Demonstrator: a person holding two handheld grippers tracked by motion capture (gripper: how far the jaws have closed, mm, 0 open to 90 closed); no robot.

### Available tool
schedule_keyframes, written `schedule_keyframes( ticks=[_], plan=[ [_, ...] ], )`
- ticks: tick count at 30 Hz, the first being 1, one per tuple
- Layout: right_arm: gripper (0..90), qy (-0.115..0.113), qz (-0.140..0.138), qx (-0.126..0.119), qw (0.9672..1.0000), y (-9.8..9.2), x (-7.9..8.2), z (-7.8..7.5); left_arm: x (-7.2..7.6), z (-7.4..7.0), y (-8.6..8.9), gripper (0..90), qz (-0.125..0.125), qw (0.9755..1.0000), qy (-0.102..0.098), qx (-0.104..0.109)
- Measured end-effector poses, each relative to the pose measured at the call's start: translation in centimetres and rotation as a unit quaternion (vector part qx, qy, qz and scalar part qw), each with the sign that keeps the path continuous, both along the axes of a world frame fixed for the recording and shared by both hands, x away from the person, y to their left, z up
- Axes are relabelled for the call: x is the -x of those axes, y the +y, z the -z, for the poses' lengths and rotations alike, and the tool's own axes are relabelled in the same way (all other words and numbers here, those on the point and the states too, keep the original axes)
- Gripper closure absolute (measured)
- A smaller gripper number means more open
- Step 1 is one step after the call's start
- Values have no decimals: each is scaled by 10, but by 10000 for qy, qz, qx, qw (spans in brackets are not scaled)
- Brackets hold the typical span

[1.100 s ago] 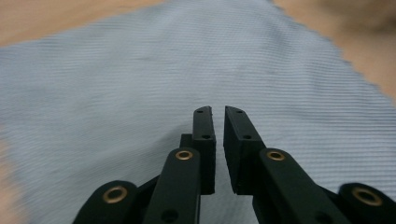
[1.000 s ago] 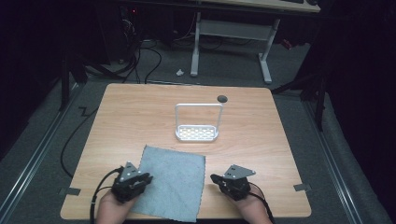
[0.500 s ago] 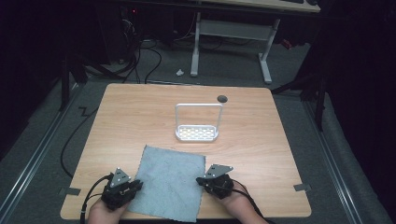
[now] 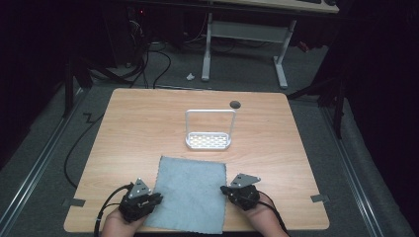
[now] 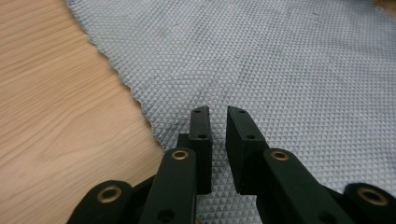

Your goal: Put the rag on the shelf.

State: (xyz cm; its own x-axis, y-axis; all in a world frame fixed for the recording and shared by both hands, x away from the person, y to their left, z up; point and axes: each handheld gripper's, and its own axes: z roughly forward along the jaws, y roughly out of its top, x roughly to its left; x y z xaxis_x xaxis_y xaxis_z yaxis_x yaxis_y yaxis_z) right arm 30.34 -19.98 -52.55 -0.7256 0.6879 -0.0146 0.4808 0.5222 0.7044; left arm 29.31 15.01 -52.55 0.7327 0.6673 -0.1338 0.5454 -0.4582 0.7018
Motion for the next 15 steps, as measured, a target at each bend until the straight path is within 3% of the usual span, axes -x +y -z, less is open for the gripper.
schedule_keyframes(
  ticks=[7, 15],
  plan=[
    [900, -14, 394, -2, 9992, -25, 7, 0, -3, -1, -22, 803, 362, 9993, 27, 3],
    [900, -57, 628, 3, 9980, -40, 10, 0, -2, -1, -33, 804, 551, 9985, 62, 29]
  ],
)
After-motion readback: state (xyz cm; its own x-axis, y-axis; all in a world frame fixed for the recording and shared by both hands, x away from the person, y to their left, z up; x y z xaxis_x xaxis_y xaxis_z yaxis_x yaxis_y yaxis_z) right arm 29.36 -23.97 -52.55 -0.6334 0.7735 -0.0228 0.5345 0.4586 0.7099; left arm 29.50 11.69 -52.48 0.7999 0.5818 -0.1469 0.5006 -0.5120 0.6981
